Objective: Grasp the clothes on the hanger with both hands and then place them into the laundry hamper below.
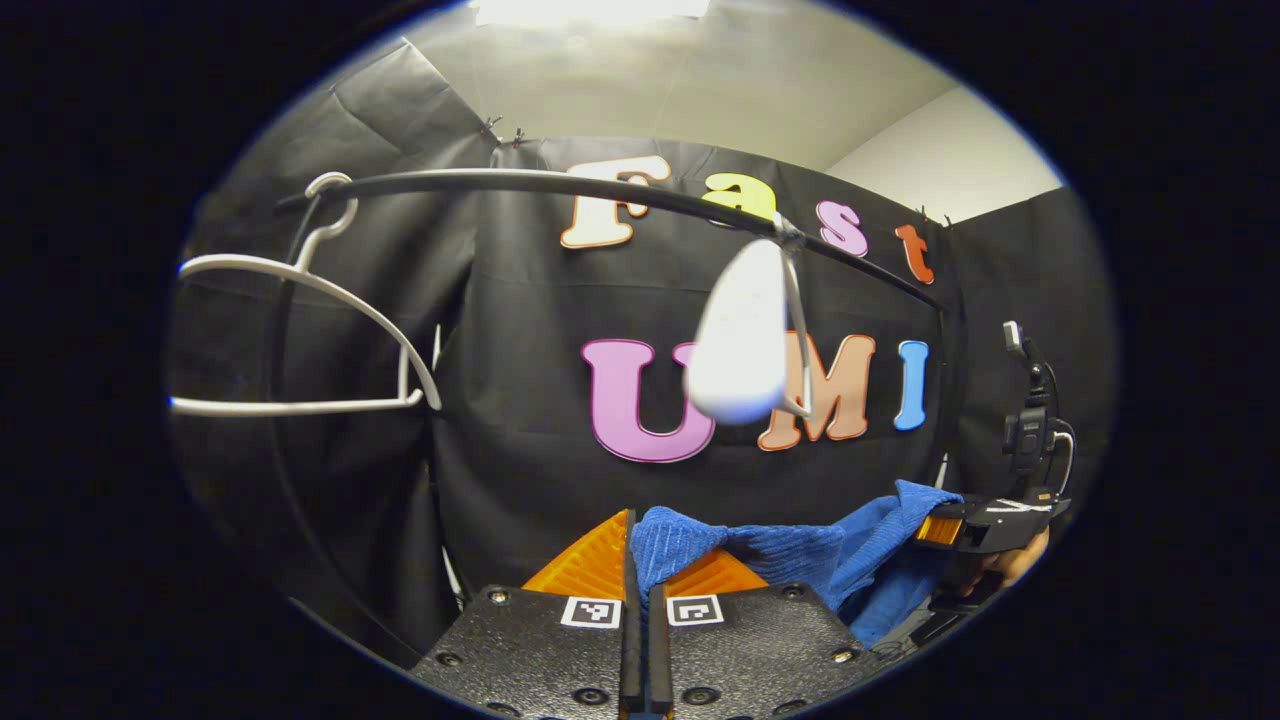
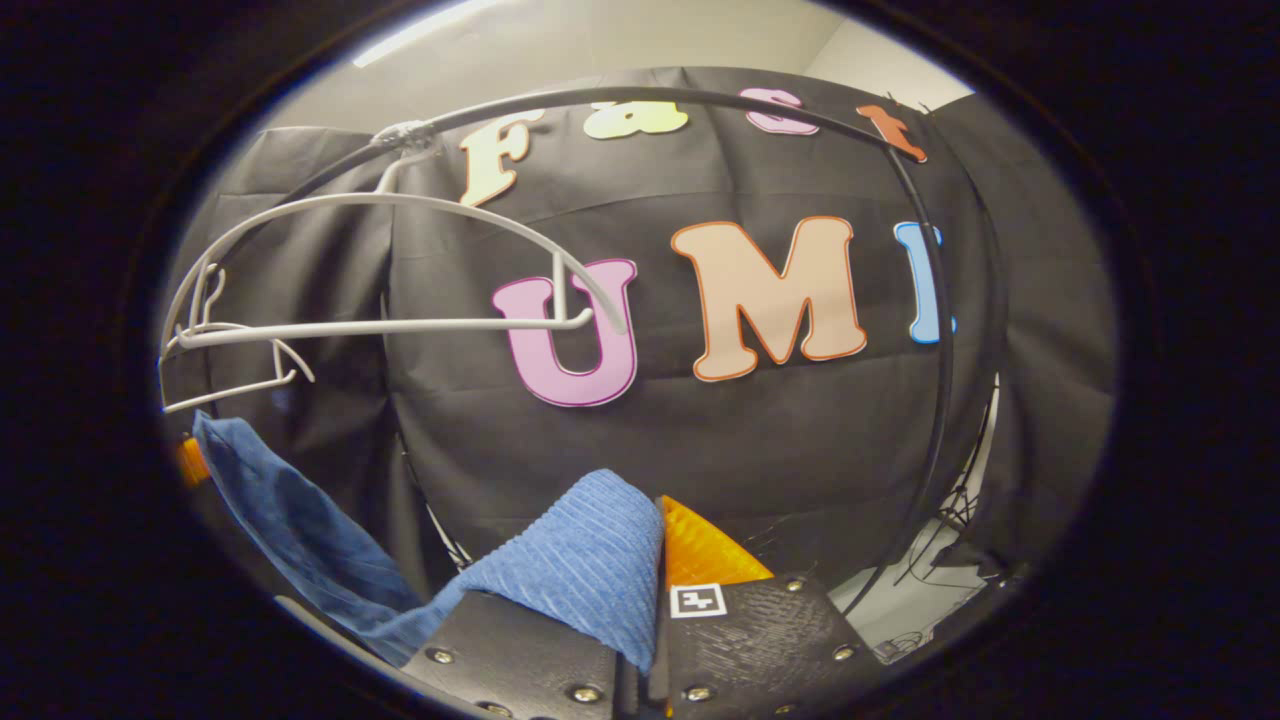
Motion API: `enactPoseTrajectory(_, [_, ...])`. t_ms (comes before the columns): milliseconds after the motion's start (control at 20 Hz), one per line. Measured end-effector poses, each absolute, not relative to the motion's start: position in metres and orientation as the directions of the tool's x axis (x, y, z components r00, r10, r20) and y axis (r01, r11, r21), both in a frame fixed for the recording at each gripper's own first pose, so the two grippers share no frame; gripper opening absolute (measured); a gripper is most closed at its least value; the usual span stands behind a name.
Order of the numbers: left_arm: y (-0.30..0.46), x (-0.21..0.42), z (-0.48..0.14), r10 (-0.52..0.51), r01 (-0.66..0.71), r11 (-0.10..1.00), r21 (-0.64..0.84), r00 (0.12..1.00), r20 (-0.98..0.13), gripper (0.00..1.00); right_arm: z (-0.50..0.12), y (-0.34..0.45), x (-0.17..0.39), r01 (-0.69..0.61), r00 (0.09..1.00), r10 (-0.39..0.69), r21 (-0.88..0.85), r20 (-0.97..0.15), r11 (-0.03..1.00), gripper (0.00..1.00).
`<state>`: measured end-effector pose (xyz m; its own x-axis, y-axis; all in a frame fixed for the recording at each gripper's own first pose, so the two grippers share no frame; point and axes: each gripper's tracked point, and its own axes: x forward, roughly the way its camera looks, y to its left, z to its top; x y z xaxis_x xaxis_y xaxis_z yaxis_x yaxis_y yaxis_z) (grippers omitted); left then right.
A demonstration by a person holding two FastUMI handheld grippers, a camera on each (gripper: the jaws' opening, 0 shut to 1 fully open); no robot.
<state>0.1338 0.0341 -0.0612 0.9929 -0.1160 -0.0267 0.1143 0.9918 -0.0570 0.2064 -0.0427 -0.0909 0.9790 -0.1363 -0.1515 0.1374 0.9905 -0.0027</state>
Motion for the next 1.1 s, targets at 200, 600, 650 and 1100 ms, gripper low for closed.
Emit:
enactPoseTrajectory(200, [-0.021, 0.132, -0.076, -0.199, 0.194, 0.978, -0.075, 0.977, -0.071, 0.03, -0.06, -0.006, 0.187, 0.048, 0.993, -0.044, 0.035, -0.105, 0.998, 0.07])
enactPoseTrajectory(600, [-0.073, 0.144, -0.015, -0.265, 0.266, 0.953, -0.148, 0.964, 0.026, 0.02, 0.009, -0.019, 0.161, 0.079, 0.996, -0.08, 0.036, 0.042, 0.996, 0.07])
enactPoseTrajectory(650, [-0.078, 0.148, -0.01, -0.268, 0.27, 0.952, -0.144, 0.963, 0.04, 0.02, 0.014, -0.023, 0.163, 0.081, 0.995, -0.083, 0.051, 0.048, 0.995, 0.07])
enactPoseTrajectory(1100, [-0.111, 0.179, -0.025, -0.295, 0.301, 0.949, -0.094, 0.953, 0.072, 0.04, -0.002, -0.055, 0.193, 0.075, 0.995, -0.079, 0.073, 0.058, 0.994, 0.07])
